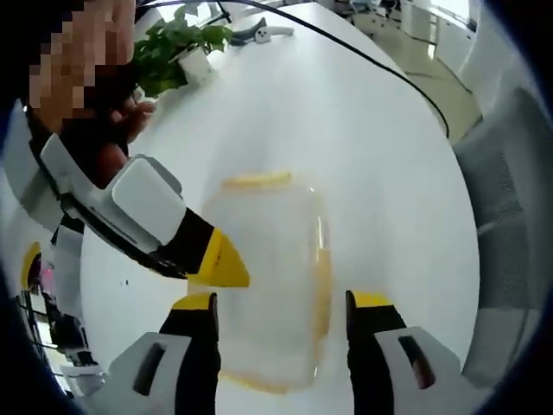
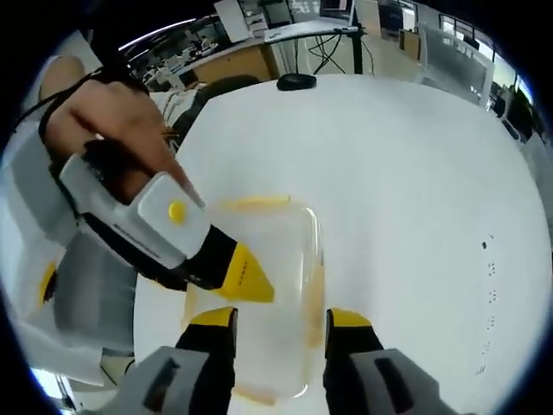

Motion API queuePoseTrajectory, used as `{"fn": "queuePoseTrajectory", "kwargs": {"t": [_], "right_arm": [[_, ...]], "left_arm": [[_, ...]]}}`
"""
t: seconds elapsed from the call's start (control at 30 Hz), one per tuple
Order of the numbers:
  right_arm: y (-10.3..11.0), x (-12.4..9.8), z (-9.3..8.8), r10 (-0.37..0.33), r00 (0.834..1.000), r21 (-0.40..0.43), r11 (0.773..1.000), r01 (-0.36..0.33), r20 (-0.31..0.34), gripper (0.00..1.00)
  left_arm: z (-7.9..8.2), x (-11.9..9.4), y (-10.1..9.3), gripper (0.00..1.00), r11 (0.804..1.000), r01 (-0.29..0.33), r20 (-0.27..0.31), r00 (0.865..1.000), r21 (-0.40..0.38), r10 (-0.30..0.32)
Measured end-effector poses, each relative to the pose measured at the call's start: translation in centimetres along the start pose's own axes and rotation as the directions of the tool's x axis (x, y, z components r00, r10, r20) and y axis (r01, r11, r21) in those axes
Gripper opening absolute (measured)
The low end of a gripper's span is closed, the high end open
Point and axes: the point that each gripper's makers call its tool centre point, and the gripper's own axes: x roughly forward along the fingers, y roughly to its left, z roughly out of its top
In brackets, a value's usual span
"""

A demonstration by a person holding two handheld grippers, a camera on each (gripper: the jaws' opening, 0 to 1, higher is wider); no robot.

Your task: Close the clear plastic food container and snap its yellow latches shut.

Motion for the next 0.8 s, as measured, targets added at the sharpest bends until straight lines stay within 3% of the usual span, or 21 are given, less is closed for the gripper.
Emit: {"fn": "queuePoseTrajectory", "kwargs": {"t": [0.43, 0.8], "right_arm": [[1.3, -0.6, -1.1, -0.037, 0.999, -0.034, 0.999, 0.037, -0.017, 0.44], [2.4, -1.2, -1.6, -0.063, 0.998, -0.044, 0.997, 0.062, -0.018, 0.49]], "left_arm": [[-0.5, -1.2, 1.1, 0.61, 1.000, 0.007, 0.012, 1.000, -0.026, -0.006], [-2.1, -1.2, 1.9, 0.67, 0.999, 0.026, -0.016, 1.000, -0.019, -0.026]]}}
